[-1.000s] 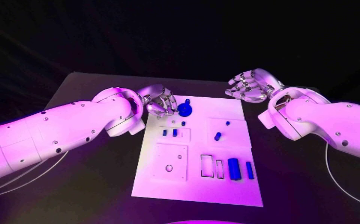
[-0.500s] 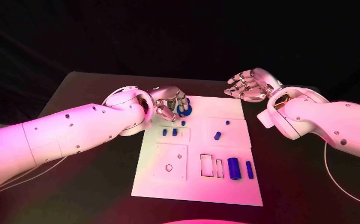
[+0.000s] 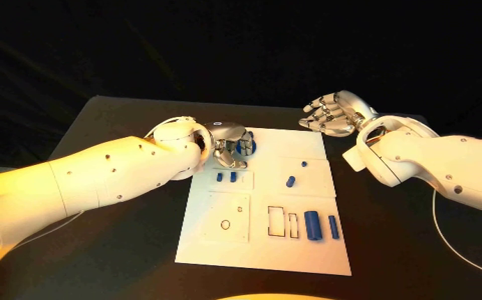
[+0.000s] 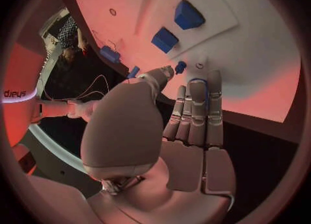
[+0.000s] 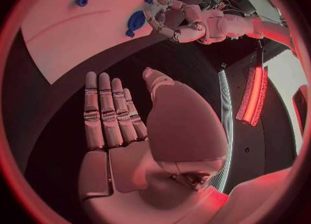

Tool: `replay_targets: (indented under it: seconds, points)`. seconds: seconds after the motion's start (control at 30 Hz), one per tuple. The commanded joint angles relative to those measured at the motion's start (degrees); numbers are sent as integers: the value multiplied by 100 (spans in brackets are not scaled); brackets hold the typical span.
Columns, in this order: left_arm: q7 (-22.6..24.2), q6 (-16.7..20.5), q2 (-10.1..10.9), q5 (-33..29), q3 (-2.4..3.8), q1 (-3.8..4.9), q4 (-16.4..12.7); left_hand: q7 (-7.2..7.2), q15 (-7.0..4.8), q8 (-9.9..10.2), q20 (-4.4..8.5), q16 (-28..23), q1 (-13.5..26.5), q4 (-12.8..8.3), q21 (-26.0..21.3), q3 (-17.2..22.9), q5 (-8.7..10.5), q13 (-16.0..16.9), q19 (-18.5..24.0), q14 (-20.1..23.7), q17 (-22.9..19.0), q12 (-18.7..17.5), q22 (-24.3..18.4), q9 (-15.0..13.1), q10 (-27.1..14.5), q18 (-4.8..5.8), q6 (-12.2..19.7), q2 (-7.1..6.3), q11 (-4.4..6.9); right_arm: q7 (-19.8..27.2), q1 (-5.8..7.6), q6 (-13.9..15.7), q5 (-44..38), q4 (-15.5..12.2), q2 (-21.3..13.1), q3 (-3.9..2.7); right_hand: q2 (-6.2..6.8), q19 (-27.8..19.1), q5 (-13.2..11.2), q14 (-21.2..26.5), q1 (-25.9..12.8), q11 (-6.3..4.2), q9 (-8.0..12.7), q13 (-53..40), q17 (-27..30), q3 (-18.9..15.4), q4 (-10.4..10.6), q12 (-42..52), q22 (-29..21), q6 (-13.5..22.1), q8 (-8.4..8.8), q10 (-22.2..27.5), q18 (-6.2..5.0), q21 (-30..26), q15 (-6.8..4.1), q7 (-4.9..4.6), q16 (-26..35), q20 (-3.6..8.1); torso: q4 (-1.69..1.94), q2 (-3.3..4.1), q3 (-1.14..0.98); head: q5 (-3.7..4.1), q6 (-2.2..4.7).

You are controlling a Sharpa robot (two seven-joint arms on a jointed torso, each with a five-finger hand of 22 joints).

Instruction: Assemble the parts on the task board

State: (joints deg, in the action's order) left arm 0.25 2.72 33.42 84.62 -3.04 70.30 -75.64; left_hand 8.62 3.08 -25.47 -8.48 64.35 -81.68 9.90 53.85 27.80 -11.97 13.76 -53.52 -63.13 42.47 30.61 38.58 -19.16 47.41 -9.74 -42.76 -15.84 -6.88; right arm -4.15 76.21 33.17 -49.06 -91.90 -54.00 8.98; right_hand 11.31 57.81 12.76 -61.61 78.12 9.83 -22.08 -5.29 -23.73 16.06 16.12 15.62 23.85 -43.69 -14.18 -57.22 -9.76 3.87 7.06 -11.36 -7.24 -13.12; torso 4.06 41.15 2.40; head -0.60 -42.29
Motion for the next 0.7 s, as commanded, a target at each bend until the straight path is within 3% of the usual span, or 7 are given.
replay_targets:
  seconds: [0.03,0.3,0.4,0.7]
  points:
    - [96,-271,-54,212,-3,-7,47,0,-1,58,-22,149,-2,-5,16,-59,9,-24,23,-118,123,-19,28,21,72,-75,-80,20,-17,74,-3,-14,-20,-1,7,-1,-46,-21,0,3,25,41,9,4,5,-21,-17,27,-5,33,-38,18,-64,-18,24,-281,26,-22,-12,1,0,7,-6]
    - [67,-345,-128,243,-8,-11,117,43,-17,96,-13,353,-29,-13,83,-62,6,-54,12,-205,255,-2,84,45,175,-78,-229,59,5,69,-3,-13,-20,-7,6,-1,-51,-21,2,4,26,42,11,9,7,-21,-16,28,-12,35,-40,19,-64,-18,24,-282,29,-22,10,-6,-2,31,-19]
    - [48,-381,-146,254,-9,-12,137,45,-43,119,2,594,-62,-28,159,-24,5,-63,-5,-381,503,36,143,62,289,-79,-394,93,37,68,-3,-14,-20,-8,7,-1,-54,-21,2,4,26,42,12,11,9,-21,-15,29,-15,35,-41,20,-64,-17,25,-282,31,-22,9,-4,-1,32,-23]
    - [16,-562,-193,281,-15,-13,187,-5,-139,143,67,1049,-228,-178,659,198,11,-76,-327,-718,962,115,725,79,629,7,-819,237,150,66,-3,-15,-20,-10,12,-1,-54,-21,2,4,26,42,12,11,9,-21,-15,29,-15,35,-41,20,-64,-17,25,-282,31,-22,2,0,2,44,-42]
